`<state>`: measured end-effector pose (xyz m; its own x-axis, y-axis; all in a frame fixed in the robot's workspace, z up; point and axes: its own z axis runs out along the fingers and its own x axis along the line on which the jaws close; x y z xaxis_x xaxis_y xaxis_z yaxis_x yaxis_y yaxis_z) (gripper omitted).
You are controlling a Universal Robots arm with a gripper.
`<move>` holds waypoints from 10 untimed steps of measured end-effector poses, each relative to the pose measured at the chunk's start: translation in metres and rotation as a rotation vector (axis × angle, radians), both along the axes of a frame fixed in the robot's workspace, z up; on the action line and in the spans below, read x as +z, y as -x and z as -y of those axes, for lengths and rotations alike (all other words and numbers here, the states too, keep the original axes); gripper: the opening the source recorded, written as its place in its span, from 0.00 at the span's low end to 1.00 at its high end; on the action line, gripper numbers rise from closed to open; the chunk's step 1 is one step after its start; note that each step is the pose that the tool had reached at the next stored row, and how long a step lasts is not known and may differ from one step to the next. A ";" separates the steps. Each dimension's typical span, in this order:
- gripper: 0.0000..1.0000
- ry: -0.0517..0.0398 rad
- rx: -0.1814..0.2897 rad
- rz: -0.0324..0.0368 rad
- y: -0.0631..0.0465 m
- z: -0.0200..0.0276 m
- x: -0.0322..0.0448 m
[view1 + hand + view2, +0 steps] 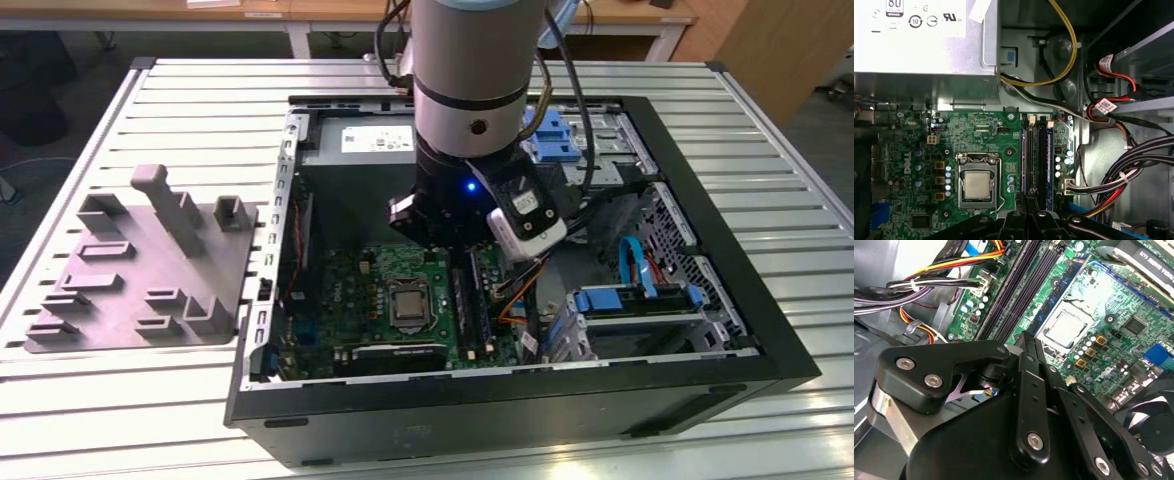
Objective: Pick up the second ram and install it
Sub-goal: 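Insert the second ram into the second slot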
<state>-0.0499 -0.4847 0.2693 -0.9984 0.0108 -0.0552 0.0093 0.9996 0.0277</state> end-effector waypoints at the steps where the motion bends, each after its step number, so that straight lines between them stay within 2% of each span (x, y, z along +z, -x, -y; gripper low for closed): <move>1: 0.11 0.0002 0.000 -0.0001 0.000 0.0000 0.0000; 4: 0.11 0.0000 0.000 0.0000 0.000 0.0000 -0.0005; 10: 0.11 0.0000 -0.001 -0.0003 -0.003 0.0002 -0.0068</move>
